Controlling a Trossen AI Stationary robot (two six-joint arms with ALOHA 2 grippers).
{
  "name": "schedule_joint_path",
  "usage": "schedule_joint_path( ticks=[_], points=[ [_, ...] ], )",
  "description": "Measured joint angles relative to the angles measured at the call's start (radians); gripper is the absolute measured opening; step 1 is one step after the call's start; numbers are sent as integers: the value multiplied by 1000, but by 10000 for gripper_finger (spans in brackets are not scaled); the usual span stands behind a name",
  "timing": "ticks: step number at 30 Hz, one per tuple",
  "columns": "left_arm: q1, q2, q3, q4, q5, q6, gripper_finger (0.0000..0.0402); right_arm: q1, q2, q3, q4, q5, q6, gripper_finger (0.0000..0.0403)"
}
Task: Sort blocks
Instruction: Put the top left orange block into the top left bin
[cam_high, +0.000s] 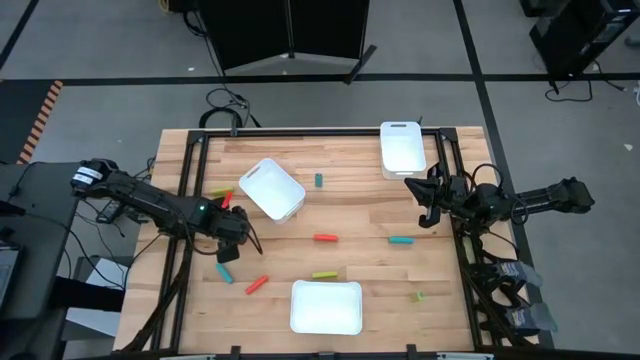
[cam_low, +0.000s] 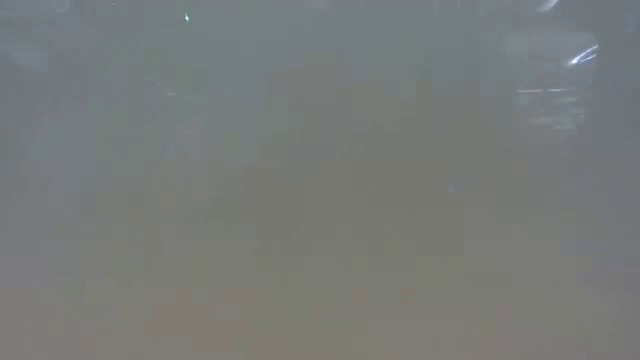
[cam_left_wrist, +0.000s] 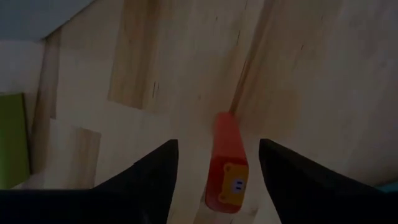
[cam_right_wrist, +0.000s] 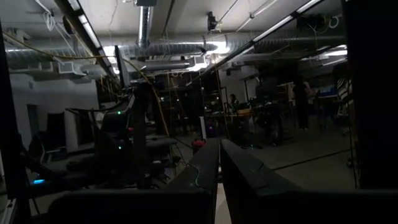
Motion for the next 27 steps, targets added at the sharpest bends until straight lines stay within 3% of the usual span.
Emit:
schedule_joint_path(
  ticks=[10, 17, 27],
  points=[
    [0, -2, 1, 1, 10, 0, 63, 0, 0, 0, 0, 0, 0, 29],
    [0, -16, 69, -43, -13, 10, 63, 0, 0, 0, 0, 0, 0, 29],
    [0, -36, 366, -167, -183, 84, 63, 0, 0, 0, -5, 0, 19, 29]
  ],
)
